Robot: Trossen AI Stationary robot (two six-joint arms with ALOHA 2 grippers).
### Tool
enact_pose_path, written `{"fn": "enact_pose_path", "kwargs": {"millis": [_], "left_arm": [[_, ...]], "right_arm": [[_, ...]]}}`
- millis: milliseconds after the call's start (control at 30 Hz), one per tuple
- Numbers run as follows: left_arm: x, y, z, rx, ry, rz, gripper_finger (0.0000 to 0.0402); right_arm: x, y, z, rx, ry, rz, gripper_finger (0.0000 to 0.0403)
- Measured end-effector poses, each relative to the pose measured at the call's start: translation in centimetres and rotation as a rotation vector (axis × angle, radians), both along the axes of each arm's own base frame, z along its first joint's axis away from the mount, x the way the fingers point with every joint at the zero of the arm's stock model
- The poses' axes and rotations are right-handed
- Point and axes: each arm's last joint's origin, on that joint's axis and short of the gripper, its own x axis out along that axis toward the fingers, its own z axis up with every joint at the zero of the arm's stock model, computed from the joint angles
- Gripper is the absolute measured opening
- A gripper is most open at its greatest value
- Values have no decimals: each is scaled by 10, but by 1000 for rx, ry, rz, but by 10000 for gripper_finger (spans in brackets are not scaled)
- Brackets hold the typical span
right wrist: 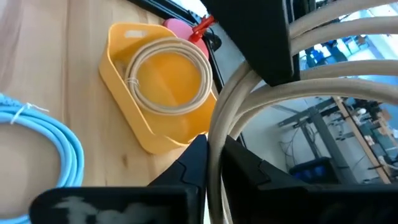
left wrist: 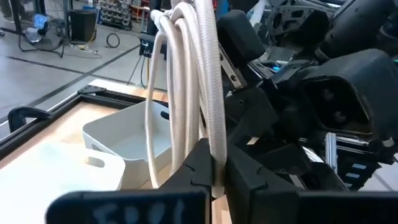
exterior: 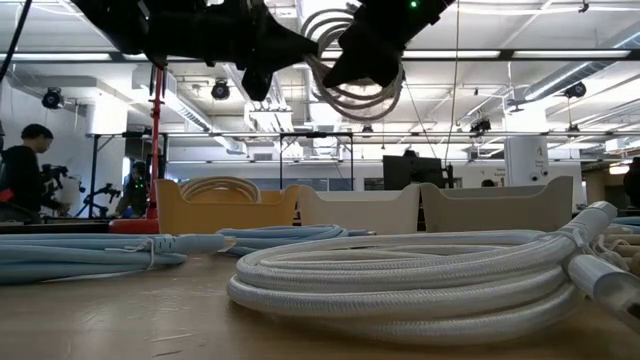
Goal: Pick & Place USB Port
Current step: Put the top brown usb cable into the yellow bin
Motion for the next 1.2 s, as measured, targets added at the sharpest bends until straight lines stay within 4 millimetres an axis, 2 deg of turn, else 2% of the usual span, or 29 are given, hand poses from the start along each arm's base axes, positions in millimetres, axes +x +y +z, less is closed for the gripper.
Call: {"fn": "enact_pose_path", "kwargs": {"millis": [233,433,567,700,933,1200], "left_arm": [[-1,3,-5,-6,53,51,8],[-3,11,-11,1,138,125,16],[-6,19,-8,-15,228,154,11],[-13,27,4,-26,292,183,12],[-42,32,27,-26,458,204,14],[-86,19,45,-89,533,164,15]], "right_arm": [[0,2,1,18,-12,10,86],[1,2,3,27,-28,-4,131],[1,2,3,48,-43,-14,149],[0,1,1,50,-39,-21,159],[-1,1,-1,48,-32,-22,160],[-1,1,0,50,-32,-24,162]]}}
